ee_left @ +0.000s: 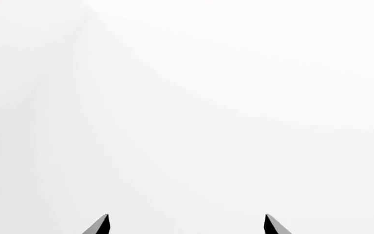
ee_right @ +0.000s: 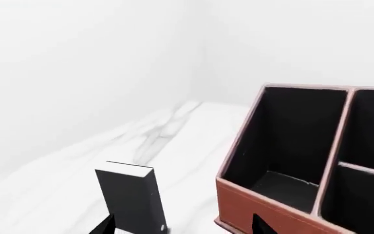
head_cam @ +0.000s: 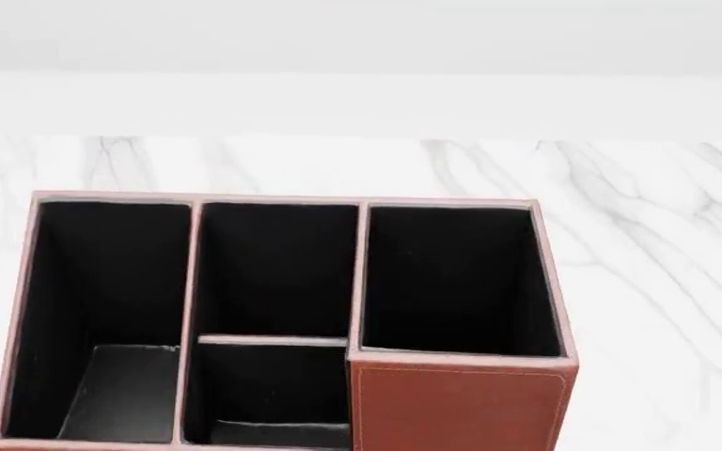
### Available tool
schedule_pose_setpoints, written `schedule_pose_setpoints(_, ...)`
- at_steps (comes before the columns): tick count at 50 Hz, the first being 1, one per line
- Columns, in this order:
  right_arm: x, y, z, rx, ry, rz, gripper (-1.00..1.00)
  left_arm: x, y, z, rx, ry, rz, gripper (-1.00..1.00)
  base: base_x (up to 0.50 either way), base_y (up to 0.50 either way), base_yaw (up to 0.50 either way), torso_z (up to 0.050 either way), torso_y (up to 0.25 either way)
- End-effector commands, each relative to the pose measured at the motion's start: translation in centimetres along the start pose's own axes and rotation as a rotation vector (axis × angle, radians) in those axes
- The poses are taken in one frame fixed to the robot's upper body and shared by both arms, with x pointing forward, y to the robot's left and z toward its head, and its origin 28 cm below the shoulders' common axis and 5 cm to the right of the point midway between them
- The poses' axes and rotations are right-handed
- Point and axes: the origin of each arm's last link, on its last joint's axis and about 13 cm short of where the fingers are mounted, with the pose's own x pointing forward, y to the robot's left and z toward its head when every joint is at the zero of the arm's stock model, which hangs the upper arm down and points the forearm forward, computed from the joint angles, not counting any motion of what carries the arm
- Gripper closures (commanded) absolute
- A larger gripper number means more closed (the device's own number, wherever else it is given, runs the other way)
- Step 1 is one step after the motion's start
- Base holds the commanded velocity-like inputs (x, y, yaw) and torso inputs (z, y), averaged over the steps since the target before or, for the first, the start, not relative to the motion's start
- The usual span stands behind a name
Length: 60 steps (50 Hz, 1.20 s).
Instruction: Pick up the yellow and white mug and place it to the right of the caddy.
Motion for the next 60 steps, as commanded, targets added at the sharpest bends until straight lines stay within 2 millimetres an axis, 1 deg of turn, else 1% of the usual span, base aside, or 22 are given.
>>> schedule_pose_setpoints(1, -0.2, 1.0, -1.4, 0.024, 0.027, 0.038, -1.0, 0.0, 0.0, 0.0, 0.0, 0.001, 0.001, -1.0, 0.0, 0.0, 0.0, 0.0, 0.0)
schedule_pose_setpoints(17, 0.0, 1.0, -2.7, 0.035, 0.057, 0.035, -1.0, 0.0, 0.0, 0.0, -0.001, 0.003, -0.001, -1.0, 0.0, 0.0, 0.0, 0.0, 0.0)
schedule_pose_setpoints(26, 0.4, 0.6, -4.0, 0.071, 0.1, 0.022, -1.0, 0.0, 0.0, 0.0, -0.001, 0.006, -0.002, -1.0, 0.0, 0.0, 0.0, 0.0, 0.0)
schedule_pose_setpoints(31, 0.5, 0.6, -4.9, 0.073, 0.134, 0.033, -1.0, 0.0, 0.0, 0.0, -0.001, 0.002, -0.001, -1.0, 0.0, 0.0, 0.0, 0.0, 0.0)
schedule_pose_setpoints(37, 0.4, 0.7, -5.5, 0.074, 0.157, 0.045, -1.0, 0.1, 0.0, 0.0, -0.001, 0.002, 0.0, -1.0, 0.0, 0.0, 0.0, 0.0, 0.0)
schedule_pose_setpoints(60, 0.6, 0.5, -6.4, 0.122, 0.207, 0.031, -1.0, 0.0, 0.0, 0.0, -0.001, 0.003, -0.002, -1.0, 0.0, 0.0, 0.0, 0.0, 0.0)
